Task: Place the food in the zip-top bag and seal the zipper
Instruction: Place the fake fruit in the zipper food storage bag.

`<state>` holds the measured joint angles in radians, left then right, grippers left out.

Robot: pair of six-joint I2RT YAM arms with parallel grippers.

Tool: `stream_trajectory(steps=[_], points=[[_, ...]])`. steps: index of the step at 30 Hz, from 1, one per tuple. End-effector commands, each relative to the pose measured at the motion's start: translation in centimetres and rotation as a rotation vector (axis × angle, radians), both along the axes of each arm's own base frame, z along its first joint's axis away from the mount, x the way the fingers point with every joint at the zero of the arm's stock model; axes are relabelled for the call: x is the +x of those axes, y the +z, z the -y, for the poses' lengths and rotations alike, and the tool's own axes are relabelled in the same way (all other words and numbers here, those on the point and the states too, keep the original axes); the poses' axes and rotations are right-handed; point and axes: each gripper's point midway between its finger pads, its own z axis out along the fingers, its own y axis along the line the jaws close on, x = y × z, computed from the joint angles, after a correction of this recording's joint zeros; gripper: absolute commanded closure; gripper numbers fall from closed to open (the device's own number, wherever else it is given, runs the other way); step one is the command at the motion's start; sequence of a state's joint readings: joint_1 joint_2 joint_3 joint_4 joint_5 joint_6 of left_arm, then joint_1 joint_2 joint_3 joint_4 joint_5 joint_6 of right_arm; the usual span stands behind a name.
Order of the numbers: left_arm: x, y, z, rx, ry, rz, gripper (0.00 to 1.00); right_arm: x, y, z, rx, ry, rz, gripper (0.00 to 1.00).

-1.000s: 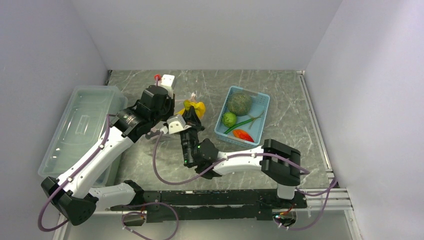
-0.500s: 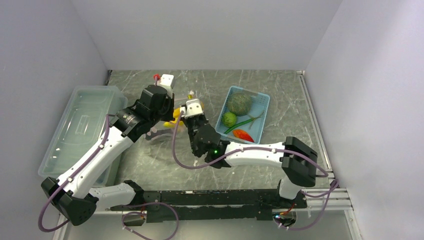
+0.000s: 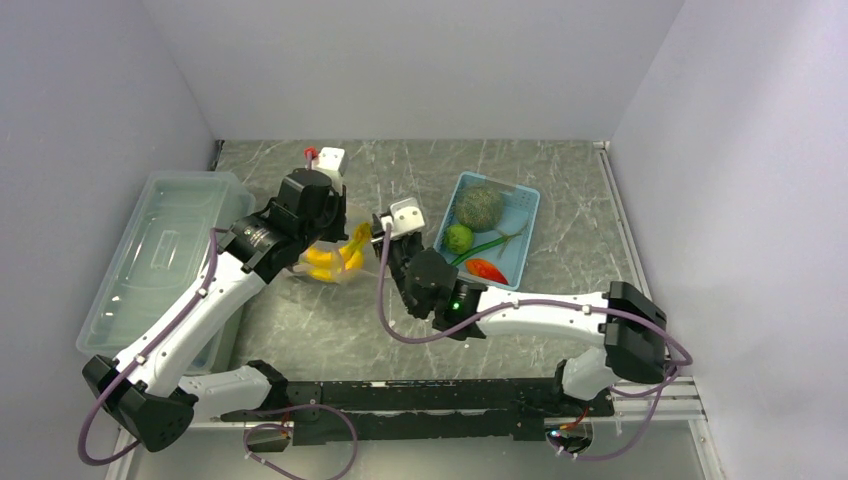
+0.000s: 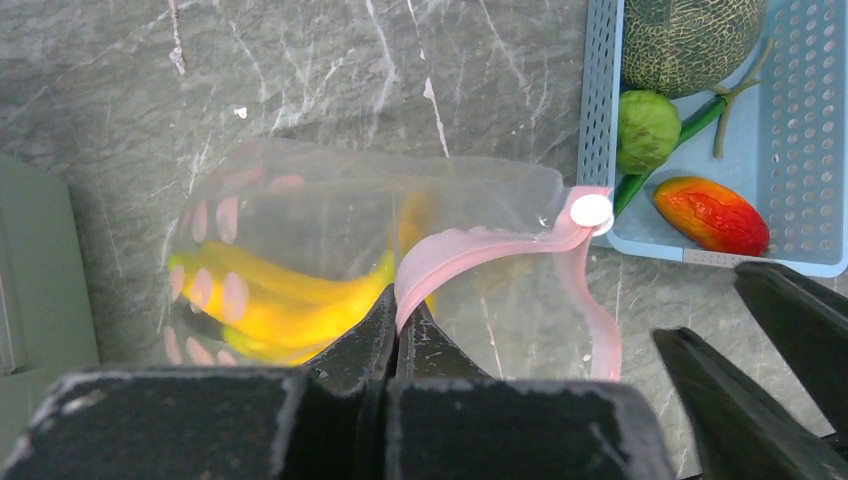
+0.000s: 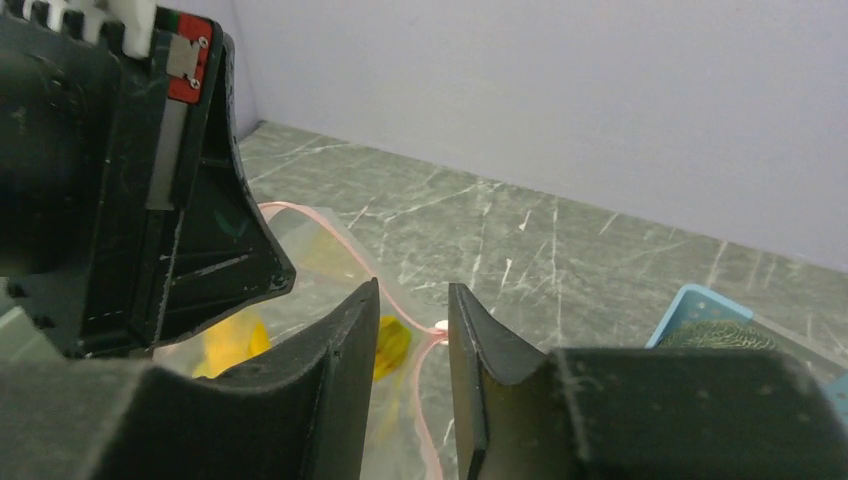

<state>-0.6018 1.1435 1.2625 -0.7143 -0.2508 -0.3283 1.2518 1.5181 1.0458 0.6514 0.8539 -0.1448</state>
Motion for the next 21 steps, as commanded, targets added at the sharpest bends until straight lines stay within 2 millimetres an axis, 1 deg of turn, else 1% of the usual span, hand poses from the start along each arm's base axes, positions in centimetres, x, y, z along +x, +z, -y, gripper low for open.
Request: stream_trajectory(steps=[1, 4, 13, 16, 21], points=[[0.4, 1.0, 0.4, -0.047, 0.002, 0.031, 1.0, -1.2, 2.5, 0.5, 0.091, 0.073, 0.0, 0.67], [0.4, 1.0, 0.4, -0.049, 0.002, 0.031, 1.0, -1.5, 2.8, 0.9, 0.098, 0.083, -0.002, 0.64], [0.4, 0.9, 0.5, -0.048, -0.014, 0.031, 1.0, -1.5, 2.7, 2.3, 0.019, 0.07, -0.031, 0.64], [0.3, 1.1, 0.5, -0.049, -0.018, 0.035, 1.0, -0.7, 2.6, 3.6, -0.028, 0.041, -0.05, 0.64], [0.3, 1.1, 0.6, -0.049, -0.027, 0.039, 1.0, 1.5, 1.8, 7.3, -0.111, -0.048, -0.089, 0.64]])
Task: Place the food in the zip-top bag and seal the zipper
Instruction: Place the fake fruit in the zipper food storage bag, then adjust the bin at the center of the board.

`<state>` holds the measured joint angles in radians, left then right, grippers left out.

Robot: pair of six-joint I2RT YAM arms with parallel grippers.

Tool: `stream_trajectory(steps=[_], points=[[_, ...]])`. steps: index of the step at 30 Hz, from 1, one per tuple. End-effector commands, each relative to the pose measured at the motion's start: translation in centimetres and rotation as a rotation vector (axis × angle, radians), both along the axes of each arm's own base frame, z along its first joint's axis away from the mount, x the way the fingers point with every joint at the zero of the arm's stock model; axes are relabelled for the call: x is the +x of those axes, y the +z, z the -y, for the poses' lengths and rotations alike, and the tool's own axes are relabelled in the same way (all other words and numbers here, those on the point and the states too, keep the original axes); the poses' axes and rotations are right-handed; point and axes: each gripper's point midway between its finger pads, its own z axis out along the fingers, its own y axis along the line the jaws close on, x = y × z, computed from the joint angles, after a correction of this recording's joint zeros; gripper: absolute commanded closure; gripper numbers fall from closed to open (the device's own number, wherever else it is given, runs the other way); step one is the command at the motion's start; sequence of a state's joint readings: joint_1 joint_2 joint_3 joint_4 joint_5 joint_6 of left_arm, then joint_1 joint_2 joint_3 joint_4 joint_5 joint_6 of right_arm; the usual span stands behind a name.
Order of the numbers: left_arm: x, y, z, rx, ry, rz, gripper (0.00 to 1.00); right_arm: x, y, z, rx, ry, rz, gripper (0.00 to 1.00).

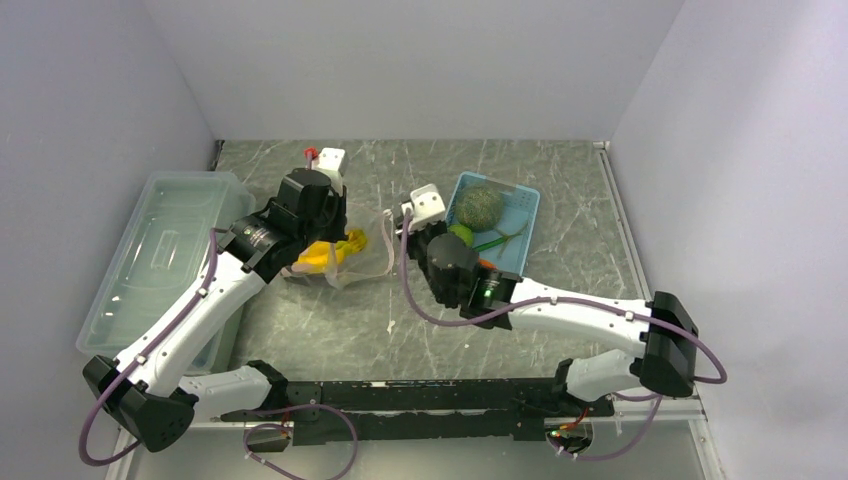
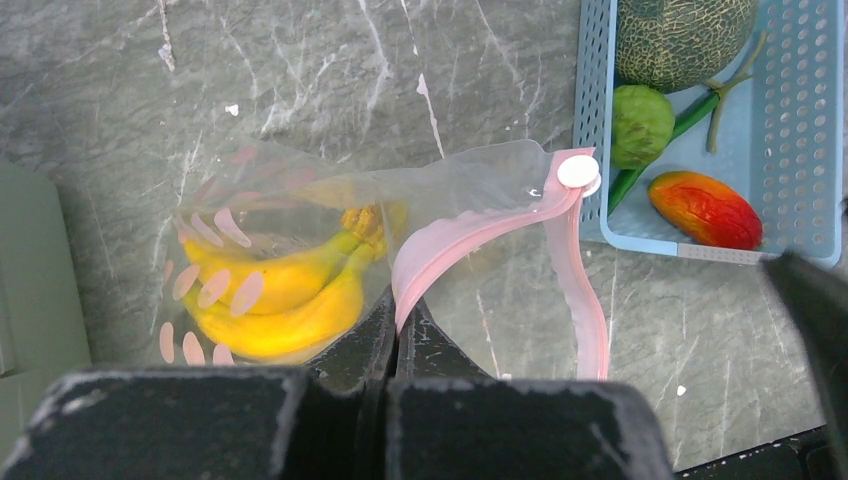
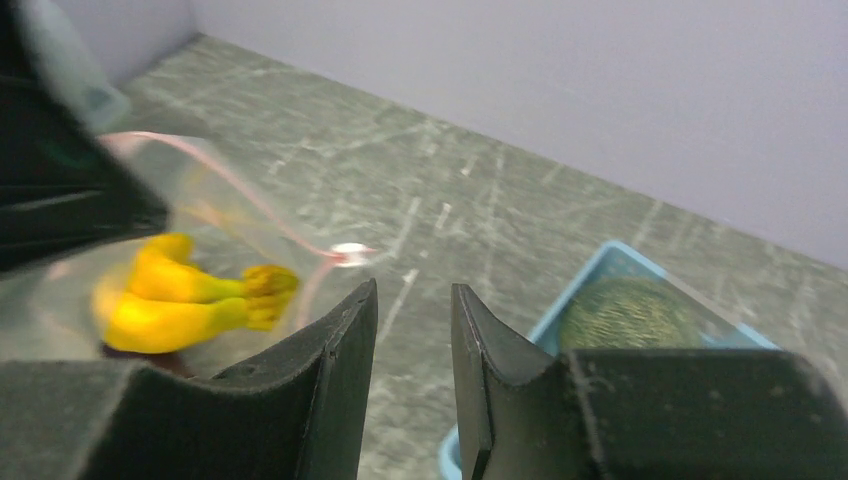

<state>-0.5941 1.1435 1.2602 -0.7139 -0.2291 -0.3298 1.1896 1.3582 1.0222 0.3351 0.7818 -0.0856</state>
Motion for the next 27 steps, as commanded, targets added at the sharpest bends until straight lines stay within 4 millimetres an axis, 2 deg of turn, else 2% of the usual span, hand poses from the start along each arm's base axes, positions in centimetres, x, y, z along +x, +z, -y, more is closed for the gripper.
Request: stream_trajectory(steps=[1, 7, 15, 23, 27], points=[[0.3, 1.3, 0.5, -0.038, -0.021, 0.05, 1.0, 1.8, 2.2, 4.0, -0.013, -0.081, -0.014, 0.64], [0.4, 1.2, 0.6, -0.033, -0.027, 0.048, 1.0, 5.2, 1.0, 10.2, -0.108, -0.242, -0.068, 0.64], [0.3, 1.2, 0.6, -0.029, -0.032, 0.049, 1.0, 8.2, -0.7, 17.4, -0.244, -0.428, -0.175, 0.64], [0.2, 1.3, 0.7, -0.035, -0.042, 0.051, 1.0, 9.7, -3.7, 24.5, -0.431, -0.597, -0.363, 0.64], [0.1, 1.4, 0.8, -0.041, -0.051, 0.052, 1.0, 10.0, -5.8, 26.7, -0.515, -0.644, -0.457, 0.64]])
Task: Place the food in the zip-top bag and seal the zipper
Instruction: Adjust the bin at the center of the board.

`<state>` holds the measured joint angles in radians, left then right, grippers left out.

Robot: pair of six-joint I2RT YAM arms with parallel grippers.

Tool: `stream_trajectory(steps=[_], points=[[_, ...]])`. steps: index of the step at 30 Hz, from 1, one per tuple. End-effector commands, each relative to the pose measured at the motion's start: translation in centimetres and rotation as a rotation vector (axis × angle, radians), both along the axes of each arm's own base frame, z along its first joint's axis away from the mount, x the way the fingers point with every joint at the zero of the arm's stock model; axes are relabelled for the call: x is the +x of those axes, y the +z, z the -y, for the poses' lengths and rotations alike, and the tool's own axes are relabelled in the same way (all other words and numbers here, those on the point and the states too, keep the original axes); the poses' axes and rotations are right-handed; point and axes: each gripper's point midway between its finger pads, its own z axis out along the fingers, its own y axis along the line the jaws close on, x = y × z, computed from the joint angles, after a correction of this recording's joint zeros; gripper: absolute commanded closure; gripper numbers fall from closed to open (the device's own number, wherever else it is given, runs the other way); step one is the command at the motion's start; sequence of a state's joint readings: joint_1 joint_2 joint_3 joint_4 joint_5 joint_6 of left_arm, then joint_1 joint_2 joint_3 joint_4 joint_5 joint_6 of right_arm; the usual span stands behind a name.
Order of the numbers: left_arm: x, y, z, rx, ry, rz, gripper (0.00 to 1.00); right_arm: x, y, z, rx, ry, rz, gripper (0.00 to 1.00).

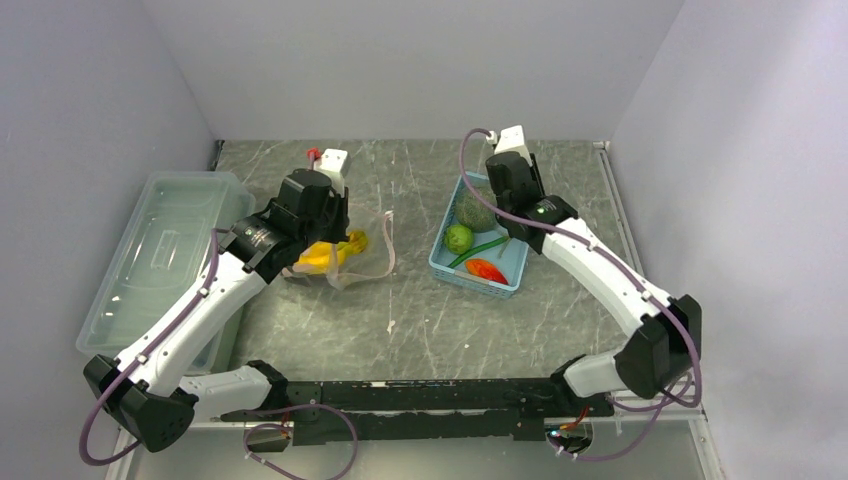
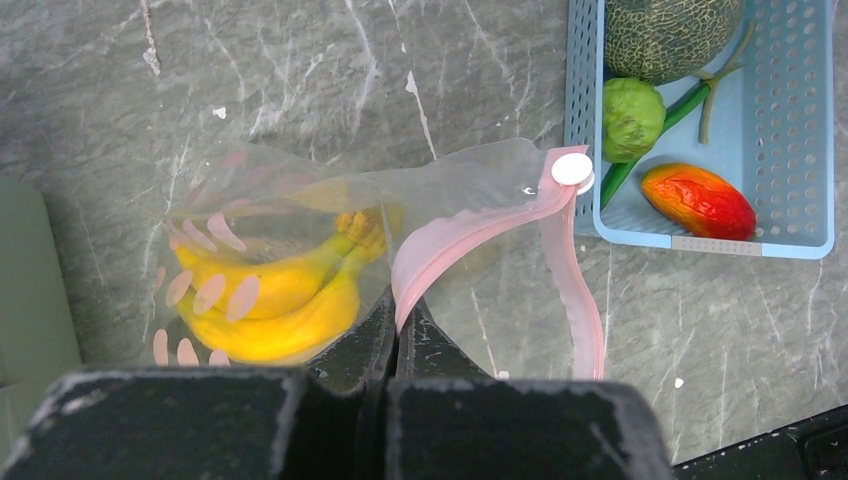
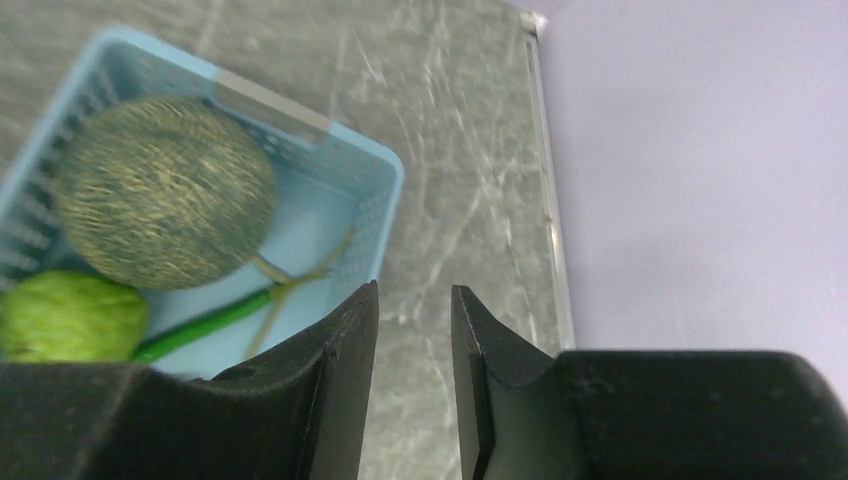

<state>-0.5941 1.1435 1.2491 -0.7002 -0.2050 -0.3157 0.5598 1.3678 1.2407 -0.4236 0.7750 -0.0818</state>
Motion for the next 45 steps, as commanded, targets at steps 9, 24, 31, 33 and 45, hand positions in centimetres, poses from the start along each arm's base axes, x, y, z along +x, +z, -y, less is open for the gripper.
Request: stream_trajectory(steps=[9, 24, 31, 33, 45], points=[[0.0, 1.9, 0.4, -0.045, -0.031, 0.056, 1.0, 0.5, -4.7, 4.7, -0.114, -0.126, -0.207, 0.64], [-0.1, 1.9, 0.5, -0.046, -0.033, 0.059, 1.0, -2.2, -11.5, -12.0, 0.5, 0.638, -0.542, 0.4], [-0.1, 1.8, 0.5, -0.046, -0.036, 0.055, 1.0, -1.5, -12.5, -10.3, 0.424, 0.548, -0.555, 0.39], [-0.1, 1.7, 0.6, -0.046, -0.036, 0.052, 1.0, -1.2, -12.8, -9.3, 0.384, 0.501, -0.55, 0.39], [0.0, 1.5, 0.8, -0.046, -0.043, 0.045, 1.0, 0.2, -15.1, -4.9, 0.256, 0.329, -0.576, 0.4]])
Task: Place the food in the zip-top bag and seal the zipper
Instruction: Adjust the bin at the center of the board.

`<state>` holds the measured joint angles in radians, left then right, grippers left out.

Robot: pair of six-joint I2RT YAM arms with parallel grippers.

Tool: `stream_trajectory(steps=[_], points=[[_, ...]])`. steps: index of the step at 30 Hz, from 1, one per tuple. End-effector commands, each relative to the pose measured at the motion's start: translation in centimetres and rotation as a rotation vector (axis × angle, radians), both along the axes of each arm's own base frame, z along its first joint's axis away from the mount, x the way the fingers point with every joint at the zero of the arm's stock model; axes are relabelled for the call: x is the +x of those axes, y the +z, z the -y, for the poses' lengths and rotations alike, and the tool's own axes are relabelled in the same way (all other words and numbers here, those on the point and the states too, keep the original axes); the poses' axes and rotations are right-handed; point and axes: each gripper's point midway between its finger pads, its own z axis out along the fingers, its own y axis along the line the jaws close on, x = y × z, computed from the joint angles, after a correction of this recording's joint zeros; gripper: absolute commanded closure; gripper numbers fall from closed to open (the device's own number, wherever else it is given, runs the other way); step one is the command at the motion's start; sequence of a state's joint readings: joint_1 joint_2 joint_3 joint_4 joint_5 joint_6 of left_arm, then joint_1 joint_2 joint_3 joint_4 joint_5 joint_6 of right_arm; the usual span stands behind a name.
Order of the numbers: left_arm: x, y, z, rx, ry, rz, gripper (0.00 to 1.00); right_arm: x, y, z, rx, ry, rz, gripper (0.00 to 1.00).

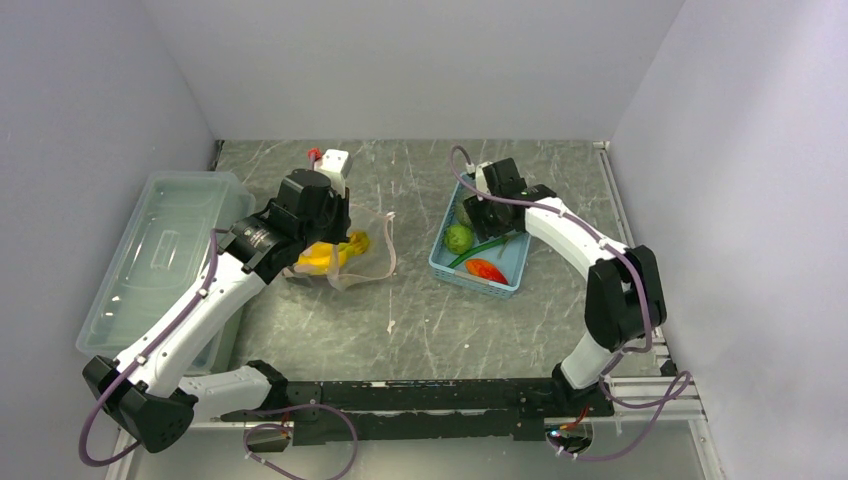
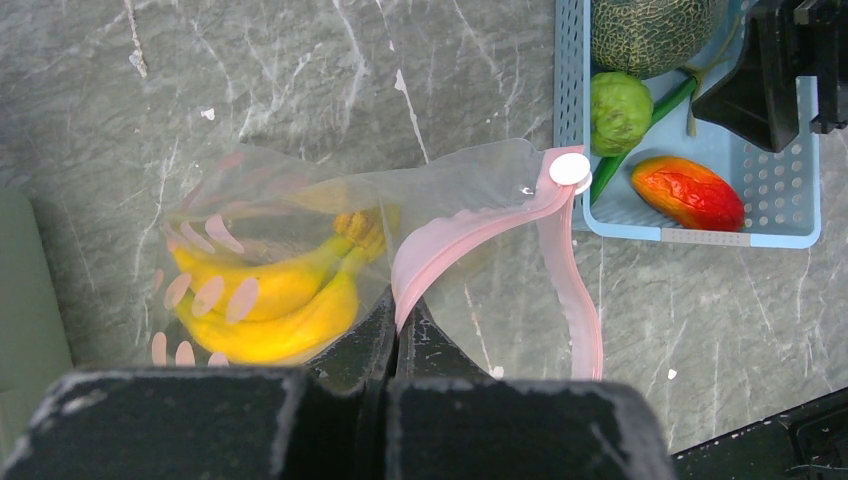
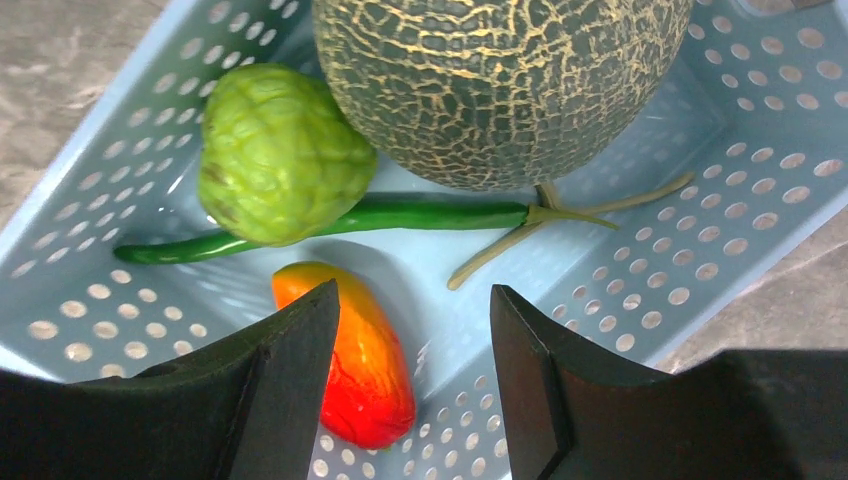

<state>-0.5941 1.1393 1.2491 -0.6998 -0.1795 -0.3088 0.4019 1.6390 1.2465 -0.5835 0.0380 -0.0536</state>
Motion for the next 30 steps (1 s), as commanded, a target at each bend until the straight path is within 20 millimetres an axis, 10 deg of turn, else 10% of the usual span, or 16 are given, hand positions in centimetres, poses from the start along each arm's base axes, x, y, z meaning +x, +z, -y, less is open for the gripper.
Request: stream_trajectory(steps=[1, 22, 30], points=[[0.2, 1.4, 0.4, -0.038, -0.018, 0.047, 1.0, 1.2, -0.1, 1.1, -0.042, -0.03, 0.009, 0.4], [0.1, 1.5, 0.4, -0.041, -0.02, 0.049, 1.0, 2.5, -5.7, 3.4, -0.066, -0.151, -0.043, 0.41], [0.3, 1.4, 0.4, -0.036, -0.017, 0.047, 1.0, 0.7, -2.8, 2.0, -0.014, -0.162, 0.032, 0.41]])
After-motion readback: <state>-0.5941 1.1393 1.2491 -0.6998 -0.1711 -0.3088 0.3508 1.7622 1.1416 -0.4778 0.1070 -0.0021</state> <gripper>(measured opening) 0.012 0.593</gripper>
